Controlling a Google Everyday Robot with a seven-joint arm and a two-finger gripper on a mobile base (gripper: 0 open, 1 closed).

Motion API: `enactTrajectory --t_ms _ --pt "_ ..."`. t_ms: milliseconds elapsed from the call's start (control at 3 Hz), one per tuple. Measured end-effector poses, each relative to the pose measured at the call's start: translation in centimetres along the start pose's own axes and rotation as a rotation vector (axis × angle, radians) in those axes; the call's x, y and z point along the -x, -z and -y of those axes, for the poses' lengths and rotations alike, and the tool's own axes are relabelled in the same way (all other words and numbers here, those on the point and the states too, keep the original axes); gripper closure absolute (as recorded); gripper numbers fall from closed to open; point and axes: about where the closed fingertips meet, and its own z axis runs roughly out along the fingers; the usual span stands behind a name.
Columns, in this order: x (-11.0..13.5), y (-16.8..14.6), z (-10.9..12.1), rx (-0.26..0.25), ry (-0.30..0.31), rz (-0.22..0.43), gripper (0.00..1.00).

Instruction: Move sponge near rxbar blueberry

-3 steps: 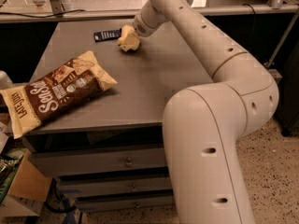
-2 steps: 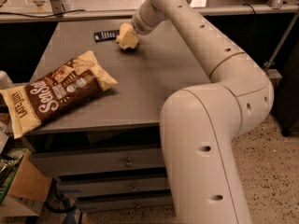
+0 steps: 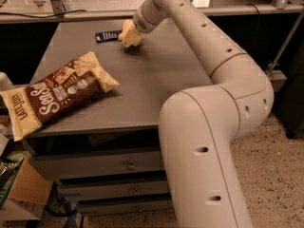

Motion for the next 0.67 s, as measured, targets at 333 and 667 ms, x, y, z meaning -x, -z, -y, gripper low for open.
enactTrajectory --t_ms 333,667 --pt "-0.2 -0.07 0.08 0.001 0.004 -0.008 0.0" --pt "-0.28 -0.1 0.06 0.007 0.007 -0.011 0.0"
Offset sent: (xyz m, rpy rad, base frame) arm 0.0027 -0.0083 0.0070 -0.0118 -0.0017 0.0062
